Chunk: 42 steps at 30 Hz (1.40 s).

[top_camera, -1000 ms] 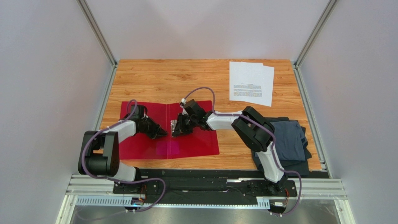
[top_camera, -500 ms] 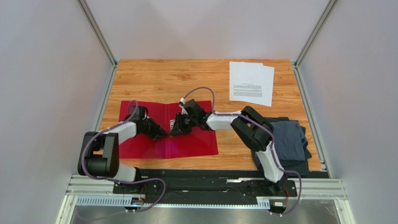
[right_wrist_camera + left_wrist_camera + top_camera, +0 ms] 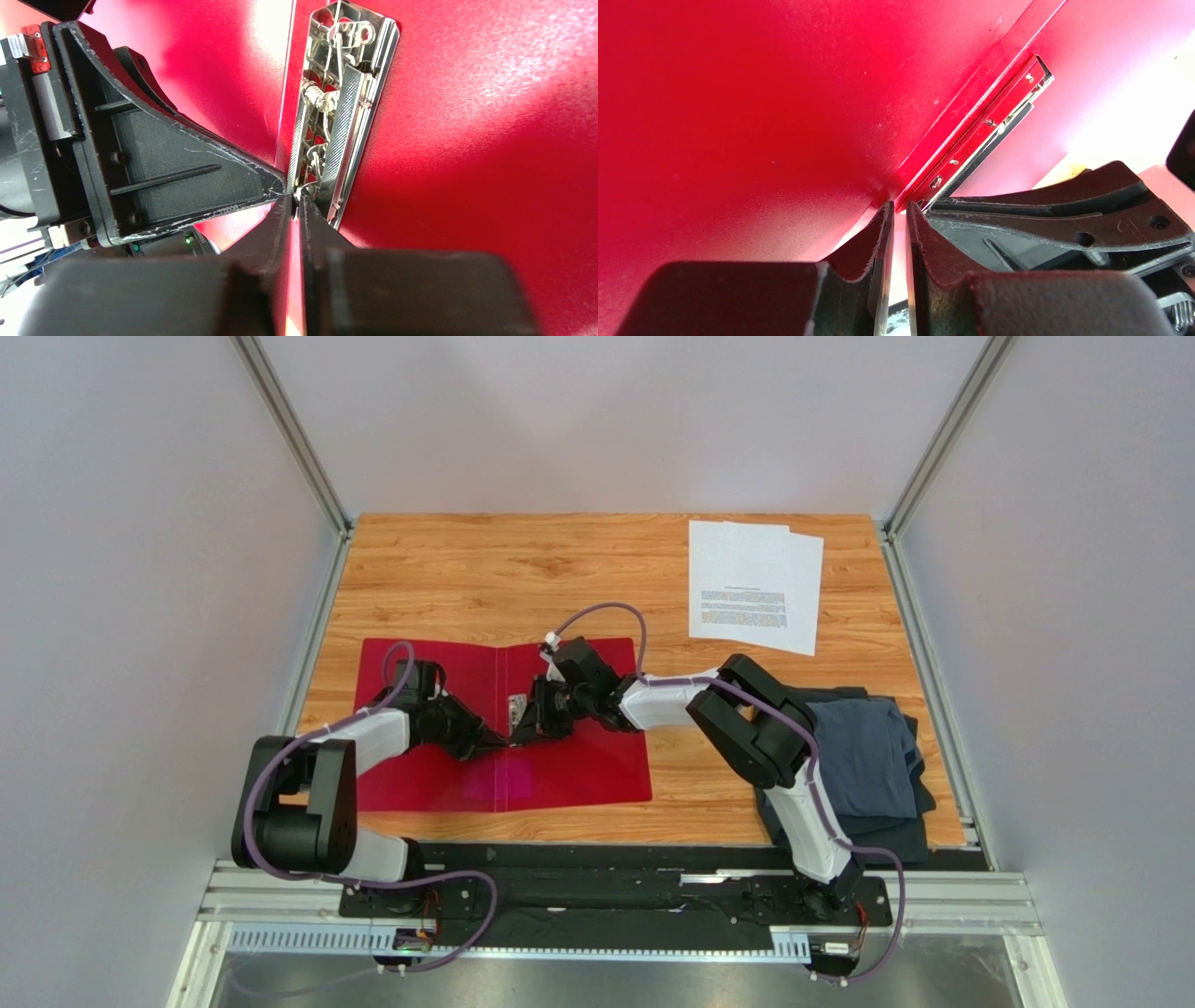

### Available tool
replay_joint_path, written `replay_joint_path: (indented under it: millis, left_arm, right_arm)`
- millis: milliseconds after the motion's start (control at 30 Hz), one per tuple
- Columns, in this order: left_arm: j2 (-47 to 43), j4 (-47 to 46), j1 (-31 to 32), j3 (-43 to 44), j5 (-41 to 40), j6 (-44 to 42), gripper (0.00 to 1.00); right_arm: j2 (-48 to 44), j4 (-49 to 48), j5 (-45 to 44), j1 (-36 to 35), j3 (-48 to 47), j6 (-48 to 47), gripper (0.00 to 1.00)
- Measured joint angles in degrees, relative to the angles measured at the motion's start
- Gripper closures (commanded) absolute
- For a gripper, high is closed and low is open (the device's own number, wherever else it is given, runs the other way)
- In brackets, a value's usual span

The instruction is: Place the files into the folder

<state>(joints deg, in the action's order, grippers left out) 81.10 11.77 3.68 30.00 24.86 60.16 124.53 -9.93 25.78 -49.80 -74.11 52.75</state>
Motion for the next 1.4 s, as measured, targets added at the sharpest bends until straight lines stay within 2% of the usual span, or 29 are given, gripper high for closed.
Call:
replay_joint_path:
  millis: [300,467,667,900,1167,1400]
  left_arm:
    - [-3.4,3.5,0.5,2.6,-1.8,-2.9,0.8]
    - [-2.0,6.4,0.5,10.4,-3.2,-6.6,0.8]
    - [4.3,9.1,1.4,16.3,-5.0,-9.1,0.81]
    - [10.0,13.7,1.6,16.8,-8.0,-9.8,0.81]
    - [10.8,16.9,1.8,19.6,-10.8,-10.6,0.82]
    - [11.0,18.1,2.0,20.0,-11.7,-10.9,0.83]
  right_arm:
    - [-0.9,3.3,-2.4,-0.2,-1.0,-3.3,1.0]
    - [-1.3,11.5,-6.6,-1.0,-4.8,-6.1,1.0]
    - [-0.6,23.5,-16.5,-3.8,-11.7,-7.1,1.0]
    - [2.6,33.3,-27.3,-6.5,-19.5,-8.2,1.0]
    - [2.0,33.7,-30.1,-7.1,-19.9,-8.6,1.0]
    - [1.2,42.3,-33.9,-6.2,-23.2,-13.6,1.0]
